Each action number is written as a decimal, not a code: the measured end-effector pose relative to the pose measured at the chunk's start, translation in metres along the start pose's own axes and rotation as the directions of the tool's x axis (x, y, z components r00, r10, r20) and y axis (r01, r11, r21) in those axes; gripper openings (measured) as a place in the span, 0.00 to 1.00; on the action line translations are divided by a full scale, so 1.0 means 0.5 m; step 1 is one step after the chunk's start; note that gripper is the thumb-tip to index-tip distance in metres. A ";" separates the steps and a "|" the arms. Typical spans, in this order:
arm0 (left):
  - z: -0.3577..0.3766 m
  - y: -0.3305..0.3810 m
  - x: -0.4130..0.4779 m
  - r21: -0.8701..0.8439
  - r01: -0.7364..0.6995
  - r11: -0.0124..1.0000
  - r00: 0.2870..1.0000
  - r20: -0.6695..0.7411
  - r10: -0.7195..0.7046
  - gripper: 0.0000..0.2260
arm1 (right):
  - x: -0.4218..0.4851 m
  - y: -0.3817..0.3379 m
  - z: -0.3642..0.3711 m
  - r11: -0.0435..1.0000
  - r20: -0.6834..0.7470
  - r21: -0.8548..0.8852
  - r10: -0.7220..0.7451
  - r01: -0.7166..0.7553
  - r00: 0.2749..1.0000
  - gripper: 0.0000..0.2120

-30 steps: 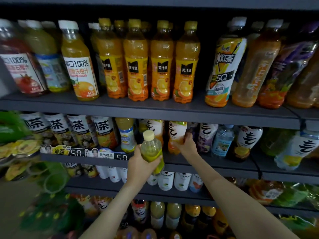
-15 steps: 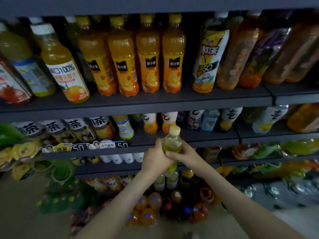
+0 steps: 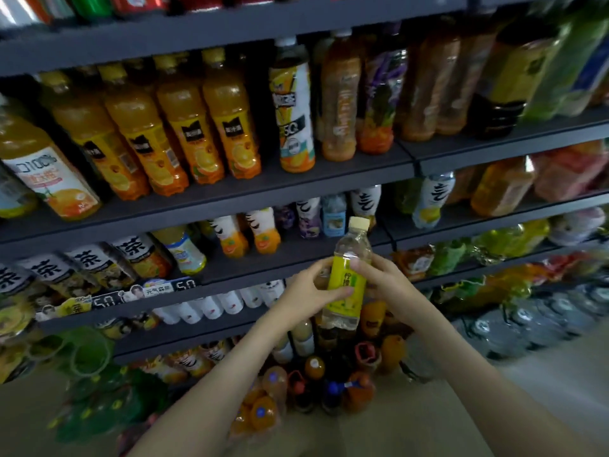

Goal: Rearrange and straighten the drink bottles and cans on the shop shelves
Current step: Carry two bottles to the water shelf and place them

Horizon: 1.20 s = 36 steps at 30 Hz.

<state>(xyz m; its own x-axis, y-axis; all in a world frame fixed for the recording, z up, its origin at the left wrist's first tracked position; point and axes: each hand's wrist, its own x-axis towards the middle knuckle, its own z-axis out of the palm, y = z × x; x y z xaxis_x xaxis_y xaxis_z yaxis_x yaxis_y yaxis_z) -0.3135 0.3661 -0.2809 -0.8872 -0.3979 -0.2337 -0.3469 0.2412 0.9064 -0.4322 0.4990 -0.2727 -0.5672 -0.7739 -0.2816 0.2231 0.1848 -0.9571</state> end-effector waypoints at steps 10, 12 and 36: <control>0.415 0.223 0.129 0.202 -0.119 0.972 0.974 -0.167 0.154 0.28 | -0.104 0.000 -0.393 0.935 -0.320 -0.354 -0.130 0.009 0.939 0.40; 0.481 0.260 0.158 0.260 -0.138 0.956 0.978 -0.115 0.173 0.35 | -0.126 -0.007 -0.465 0.950 -0.355 -0.312 -0.149 0.033 0.923 0.46; 1.108 0.915 0.802 0.197 -0.669 0.717 0.722 0.403 0.562 0.26 | -0.121 -0.290 -1.508 0.879 -0.641 -0.309 -0.474 0.363 0.604 0.38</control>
<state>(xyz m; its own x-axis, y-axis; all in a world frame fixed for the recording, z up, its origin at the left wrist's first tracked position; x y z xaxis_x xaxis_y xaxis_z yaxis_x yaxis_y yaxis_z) -0.9968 0.8073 -0.1549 -0.9583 0.2055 0.1988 0.2844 0.6134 0.7368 -1.0279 0.9755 -0.1679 -0.9563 -0.1666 0.2403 -0.2544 0.0686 -0.9647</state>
